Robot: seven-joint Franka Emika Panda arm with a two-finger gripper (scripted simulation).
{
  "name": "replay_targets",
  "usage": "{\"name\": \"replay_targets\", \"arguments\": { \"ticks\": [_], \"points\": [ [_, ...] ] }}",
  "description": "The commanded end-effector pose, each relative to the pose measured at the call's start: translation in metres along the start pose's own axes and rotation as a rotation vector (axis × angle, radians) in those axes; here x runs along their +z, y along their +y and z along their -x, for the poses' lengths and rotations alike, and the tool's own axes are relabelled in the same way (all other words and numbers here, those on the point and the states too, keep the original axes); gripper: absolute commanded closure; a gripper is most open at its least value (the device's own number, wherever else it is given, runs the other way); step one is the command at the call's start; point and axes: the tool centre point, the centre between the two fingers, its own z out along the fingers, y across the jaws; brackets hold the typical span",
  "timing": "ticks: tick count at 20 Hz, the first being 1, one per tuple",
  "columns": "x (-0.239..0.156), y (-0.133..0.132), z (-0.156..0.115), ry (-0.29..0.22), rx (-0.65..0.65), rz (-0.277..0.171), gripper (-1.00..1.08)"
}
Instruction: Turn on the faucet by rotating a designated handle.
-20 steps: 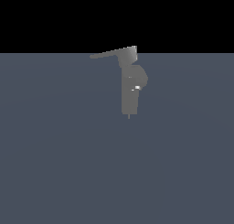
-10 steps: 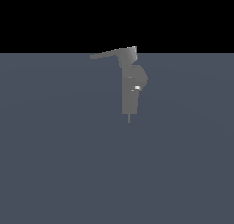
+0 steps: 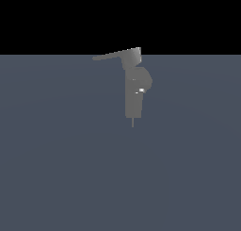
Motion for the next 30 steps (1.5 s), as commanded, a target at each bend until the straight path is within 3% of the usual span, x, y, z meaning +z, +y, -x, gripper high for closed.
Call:
{"name": "replay_targets", "arguments": {
  "ticks": [1, 17, 30],
  "points": [
    [0.0, -0.001, -0.007, -0.006, 0.027, -0.011, 1.08],
    [0.015, -0.006, -0.092, -0.093, 0.391, -0.095, 1.08],
    [0.055, -0.012, -0.174, -0.175, 0.759, -0.091, 1.08]
  ]
}}
